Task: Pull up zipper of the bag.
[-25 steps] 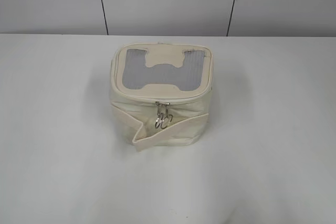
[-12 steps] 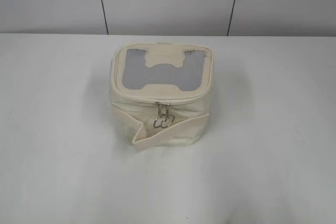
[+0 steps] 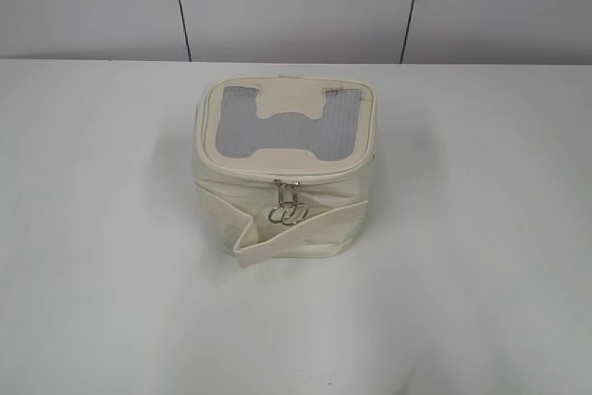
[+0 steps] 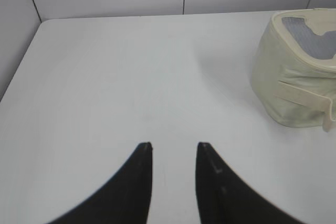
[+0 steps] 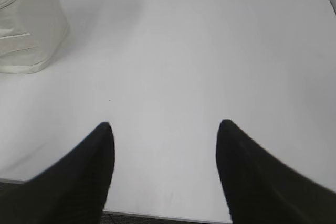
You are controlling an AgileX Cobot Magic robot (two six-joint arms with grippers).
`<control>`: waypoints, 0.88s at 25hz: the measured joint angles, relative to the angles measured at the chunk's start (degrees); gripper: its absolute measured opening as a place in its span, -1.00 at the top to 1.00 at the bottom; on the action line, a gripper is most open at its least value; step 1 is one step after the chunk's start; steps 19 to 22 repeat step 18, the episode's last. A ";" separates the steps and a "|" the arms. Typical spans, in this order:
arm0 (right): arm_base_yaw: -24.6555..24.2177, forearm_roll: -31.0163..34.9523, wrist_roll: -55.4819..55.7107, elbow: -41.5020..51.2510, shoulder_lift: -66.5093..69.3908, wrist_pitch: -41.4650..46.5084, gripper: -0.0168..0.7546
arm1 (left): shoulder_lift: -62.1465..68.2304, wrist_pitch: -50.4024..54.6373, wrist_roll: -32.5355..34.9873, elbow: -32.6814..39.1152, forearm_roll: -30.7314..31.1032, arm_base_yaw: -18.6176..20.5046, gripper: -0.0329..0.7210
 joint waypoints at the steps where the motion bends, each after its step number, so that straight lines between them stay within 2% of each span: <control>1: 0.00 0.00 0.00 0.00 0.00 0.00 -0.30 | 0.00 0.00 0.17 0.00 -0.18 0.00 0.31; 22: 0.00 0.00 0.00 0.00 0.00 0.00 -0.30 | 0.00 0.00 0.54 0.00 -0.47 0.00 0.31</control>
